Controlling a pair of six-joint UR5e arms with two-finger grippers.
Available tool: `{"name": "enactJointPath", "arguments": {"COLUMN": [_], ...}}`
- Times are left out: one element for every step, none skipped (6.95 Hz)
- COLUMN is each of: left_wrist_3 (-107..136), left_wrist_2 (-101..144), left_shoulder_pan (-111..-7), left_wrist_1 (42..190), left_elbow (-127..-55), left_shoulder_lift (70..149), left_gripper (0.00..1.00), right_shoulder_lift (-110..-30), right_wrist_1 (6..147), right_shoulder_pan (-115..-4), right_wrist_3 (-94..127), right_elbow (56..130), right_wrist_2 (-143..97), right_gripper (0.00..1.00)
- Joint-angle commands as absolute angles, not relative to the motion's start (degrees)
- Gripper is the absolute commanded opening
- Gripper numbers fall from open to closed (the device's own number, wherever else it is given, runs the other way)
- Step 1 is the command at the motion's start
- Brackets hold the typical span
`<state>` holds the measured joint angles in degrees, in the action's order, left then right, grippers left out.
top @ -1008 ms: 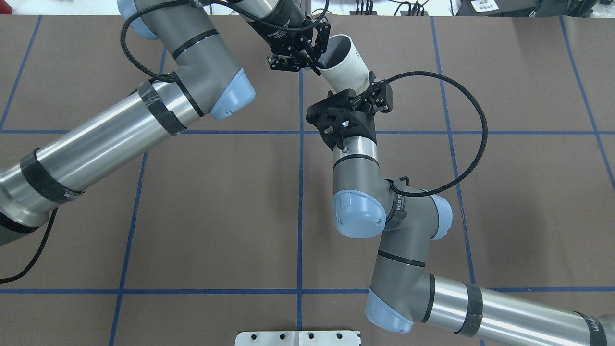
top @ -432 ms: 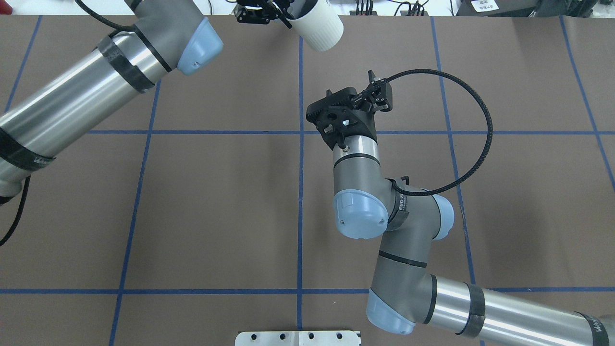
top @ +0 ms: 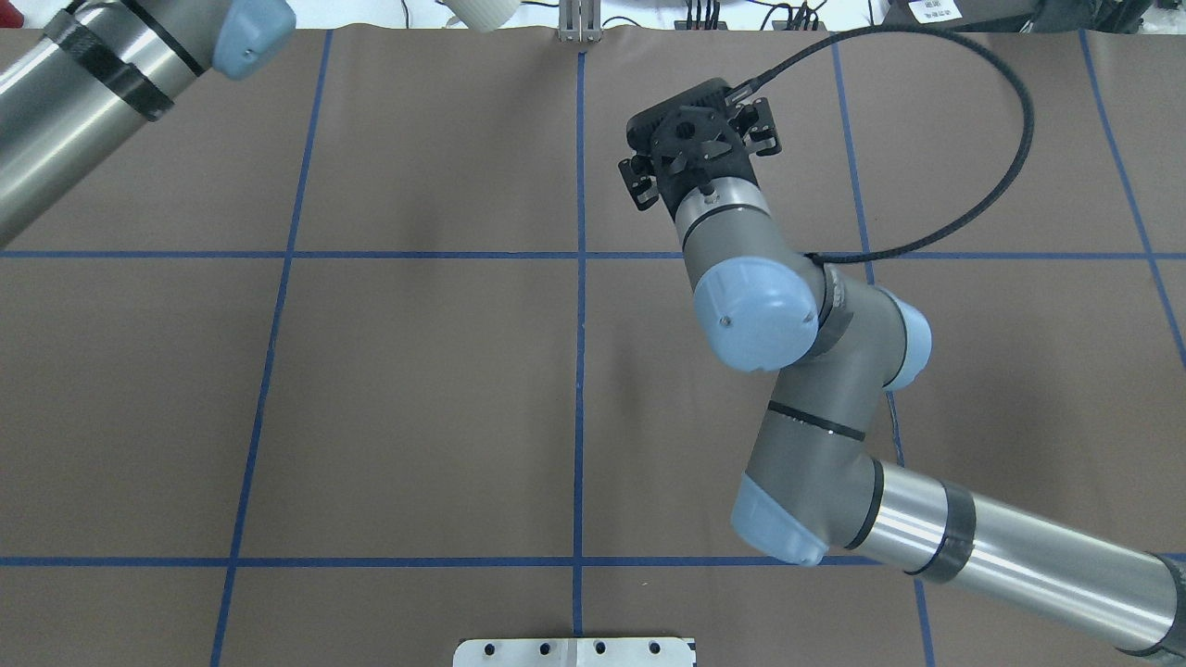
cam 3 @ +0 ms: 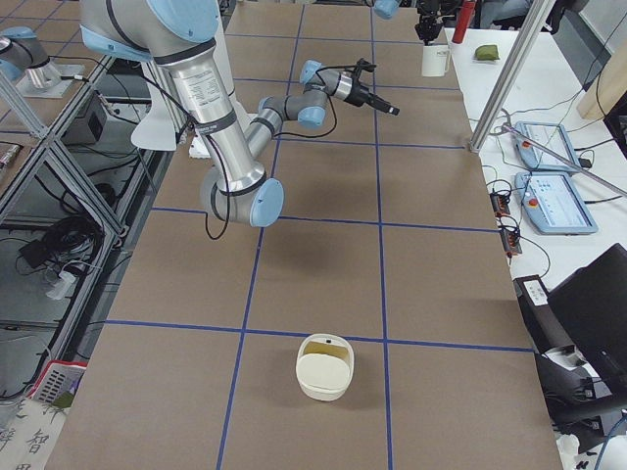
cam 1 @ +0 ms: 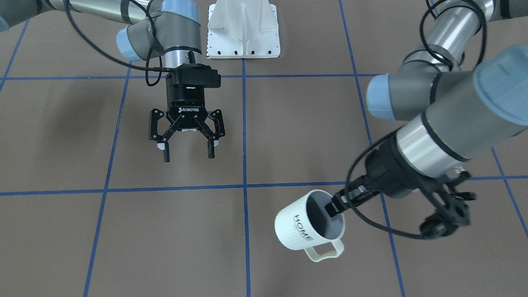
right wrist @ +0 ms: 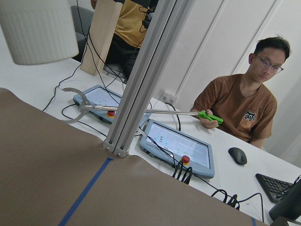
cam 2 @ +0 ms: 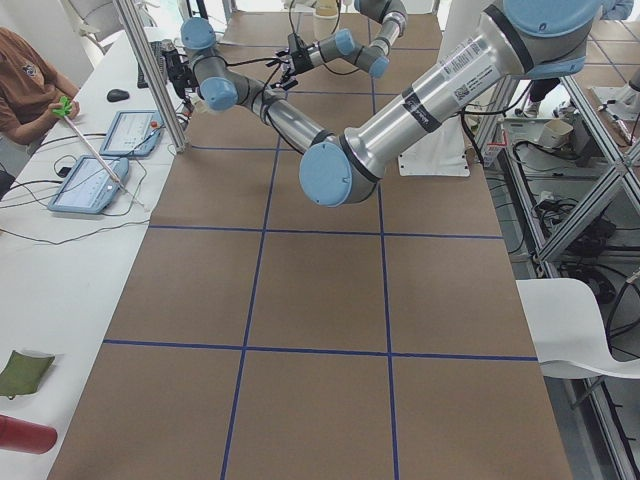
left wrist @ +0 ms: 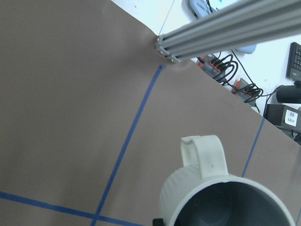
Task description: Left arm hands cup to right arm to dump lemon
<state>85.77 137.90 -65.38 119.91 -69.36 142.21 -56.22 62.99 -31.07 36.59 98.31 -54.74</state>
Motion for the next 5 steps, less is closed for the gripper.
{"name": "enactJointPath", "arguments": {"left_wrist_3": [76.4, 71.9, 63.8, 51.0, 38.4], "left_wrist_2": [137.5, 136.7, 134.6, 129.3, 124.6], "left_shoulder_pan": [-70.3, -71.3, -72.0, -72.2, -72.0], "left_wrist_1": [119.7, 117.4, 110.4, 97.9, 85.0], "left_elbow": [-70.3, -70.3, -70.9, -74.2, -79.3], "left_shoulder_lift": [136.5, 135.0, 134.9, 134.7, 131.6], "left_gripper": [0.0, 0.0, 0.0, 0.0, 0.0], "right_shoulder_lift": [-56.9, -56.9, -56.9, -56.9, -57.0], "right_wrist_1": [65.2, 66.4, 70.0, 74.2, 79.2], "right_shoulder_pan": [-43.2, -48.6, -51.5, -54.4, -57.3], "right_wrist_3": [42.8, 43.2, 43.3, 43.3, 43.3], "right_elbow": [98.5, 98.4, 98.4, 98.4, 98.5], "right_wrist_2": [-81.1, -94.3, -102.2, -110.8, -119.9], "right_gripper": [1.0, 1.0, 1.0, 1.0, 1.0]}}
